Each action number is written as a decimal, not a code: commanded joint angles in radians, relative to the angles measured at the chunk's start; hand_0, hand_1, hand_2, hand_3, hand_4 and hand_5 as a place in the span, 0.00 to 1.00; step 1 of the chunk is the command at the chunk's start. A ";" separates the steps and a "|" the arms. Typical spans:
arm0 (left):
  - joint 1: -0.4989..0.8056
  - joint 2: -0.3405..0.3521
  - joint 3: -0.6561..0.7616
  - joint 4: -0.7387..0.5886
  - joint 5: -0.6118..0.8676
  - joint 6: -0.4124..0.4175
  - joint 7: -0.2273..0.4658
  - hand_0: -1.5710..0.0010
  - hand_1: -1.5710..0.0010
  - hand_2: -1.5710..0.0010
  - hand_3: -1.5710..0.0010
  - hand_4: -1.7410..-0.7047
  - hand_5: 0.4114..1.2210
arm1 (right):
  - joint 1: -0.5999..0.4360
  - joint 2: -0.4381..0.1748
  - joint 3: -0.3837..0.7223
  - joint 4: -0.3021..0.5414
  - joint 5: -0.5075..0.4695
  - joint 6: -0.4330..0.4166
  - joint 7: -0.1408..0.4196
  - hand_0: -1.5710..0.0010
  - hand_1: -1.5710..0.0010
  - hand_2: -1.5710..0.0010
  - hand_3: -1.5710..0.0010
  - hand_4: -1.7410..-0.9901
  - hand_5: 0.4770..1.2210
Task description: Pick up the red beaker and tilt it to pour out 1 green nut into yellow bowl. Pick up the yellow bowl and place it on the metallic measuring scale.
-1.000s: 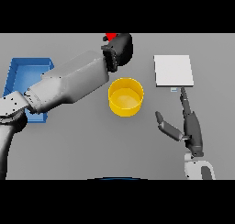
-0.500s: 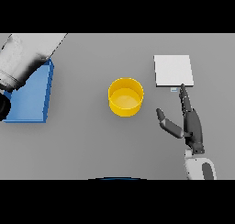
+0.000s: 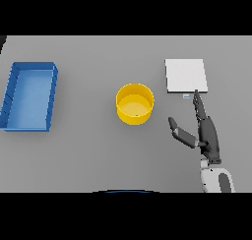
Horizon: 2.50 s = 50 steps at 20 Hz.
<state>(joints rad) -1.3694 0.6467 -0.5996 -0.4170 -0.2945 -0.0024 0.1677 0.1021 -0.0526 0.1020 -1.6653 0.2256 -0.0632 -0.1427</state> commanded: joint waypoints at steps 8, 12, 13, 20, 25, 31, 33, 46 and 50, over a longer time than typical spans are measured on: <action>0.462 0.140 0.087 -0.451 0.277 0.303 0.295 0.00 0.00 0.00 0.08 0.00 1.00 | -0.010 -0.020 0.018 0.011 0.028 0.012 0.002 1.00 1.00 1.00 1.00 0.71 0.23; 0.639 0.183 0.064 -0.643 0.333 0.414 0.378 0.00 0.00 0.00 0.08 0.00 1.00 | -0.022 -0.013 0.021 0.015 0.034 0.007 0.021 1.00 1.00 1.00 1.00 0.70 0.25; 0.668 0.187 0.058 -0.660 0.339 0.437 0.384 0.00 0.00 0.00 0.08 0.00 1.00 | -0.017 -0.012 0.020 0.022 0.031 0.008 0.009 1.00 1.00 1.00 1.00 0.70 0.25; 0.772 0.190 0.011 -0.722 0.382 0.531 0.440 0.00 0.00 0.00 0.02 0.00 0.87 | -0.002 -0.027 0.017 -0.012 0.032 0.010 0.021 1.00 1.00 1.00 1.00 0.71 0.25; 0.788 0.214 -0.028 -0.740 0.396 0.502 0.434 0.00 0.08 0.09 0.13 0.35 0.52 | 0.008 -0.025 0.022 -0.007 0.034 0.011 -0.001 1.00 1.00 1.00 1.00 0.73 0.25; 0.813 0.293 -0.039 -0.841 0.513 0.255 0.437 0.70 0.75 0.75 0.76 0.83 0.37 | 0.030 -0.024 0.028 -0.022 0.045 0.004 -0.004 1.00 1.00 1.00 1.00 0.74 0.26; 0.818 0.300 -0.025 -0.833 0.538 0.233 0.429 0.81 0.84 0.84 0.85 0.88 0.34 | 0.037 -0.026 0.026 -0.025 0.035 0.011 -0.007 1.00 1.00 1.00 1.00 0.74 0.25; 0.798 0.248 0.001 -0.794 0.539 0.290 0.344 0.99 0.99 0.99 0.99 0.93 0.36 | -0.112 -0.117 0.108 0.004 0.153 0.105 0.049 1.00 1.00 1.00 1.00 0.69 0.31; 0.797 0.243 -0.003 -0.799 0.540 0.287 0.334 1.00 1.00 1.00 1.00 0.91 0.37 | -0.227 -0.213 0.168 0.030 0.275 0.175 0.119 1.00 1.00 1.00 1.00 0.62 0.28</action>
<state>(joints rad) -0.5732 0.8899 -0.6022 -1.2163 0.2459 0.2847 0.5020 -0.1259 -0.2655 0.2699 -1.6351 0.5011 0.1116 -0.0216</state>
